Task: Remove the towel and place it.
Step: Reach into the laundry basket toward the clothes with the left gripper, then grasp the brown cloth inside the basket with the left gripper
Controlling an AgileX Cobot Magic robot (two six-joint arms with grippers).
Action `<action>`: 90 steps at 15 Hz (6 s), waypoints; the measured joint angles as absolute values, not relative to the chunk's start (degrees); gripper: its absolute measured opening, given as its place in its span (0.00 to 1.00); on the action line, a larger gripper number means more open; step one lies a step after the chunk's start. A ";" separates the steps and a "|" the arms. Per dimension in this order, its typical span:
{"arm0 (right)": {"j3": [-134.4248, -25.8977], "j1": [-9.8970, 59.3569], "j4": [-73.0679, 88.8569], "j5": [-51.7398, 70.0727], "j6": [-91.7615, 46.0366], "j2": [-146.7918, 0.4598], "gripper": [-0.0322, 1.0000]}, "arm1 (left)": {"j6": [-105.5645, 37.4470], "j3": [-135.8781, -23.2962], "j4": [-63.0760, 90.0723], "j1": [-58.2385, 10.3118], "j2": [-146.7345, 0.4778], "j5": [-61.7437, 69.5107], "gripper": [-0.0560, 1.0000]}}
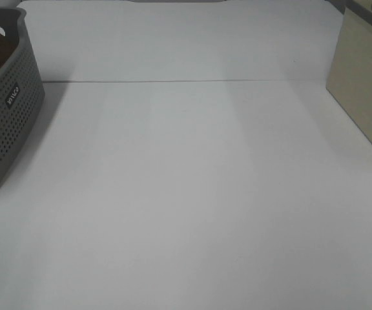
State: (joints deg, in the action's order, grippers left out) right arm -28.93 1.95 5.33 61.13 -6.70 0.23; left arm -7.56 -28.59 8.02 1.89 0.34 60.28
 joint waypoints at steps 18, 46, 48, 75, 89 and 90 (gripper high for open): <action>-28.93 1.95 5.33 61.13 -6.70 0.23 0.78 | -2.12 -28.53 -1.09 1.89 0.34 60.28 0.99; -28.93 1.95 5.33 61.13 -6.70 0.23 0.78 | -40.79 -70.65 -5.27 1.89 -48.01 69.79 0.99; -28.93 1.95 5.33 61.13 -6.70 0.23 0.78 | -44.58 -80.50 -10.03 1.89 -61.13 69.73 0.99; -28.93 1.95 5.33 61.13 -6.70 0.23 0.78 | -60.50 -108.00 -21.03 6.13 -125.59 65.83 0.55; -28.93 1.95 5.33 61.13 -6.70 0.23 0.78 | -52.31 -113.50 -22.00 6.13 -120.49 68.98 0.05; -28.93 1.95 5.33 61.13 -6.70 0.23 0.78 | -50.71 -115.16 -21.20 6.13 -118.43 69.10 0.05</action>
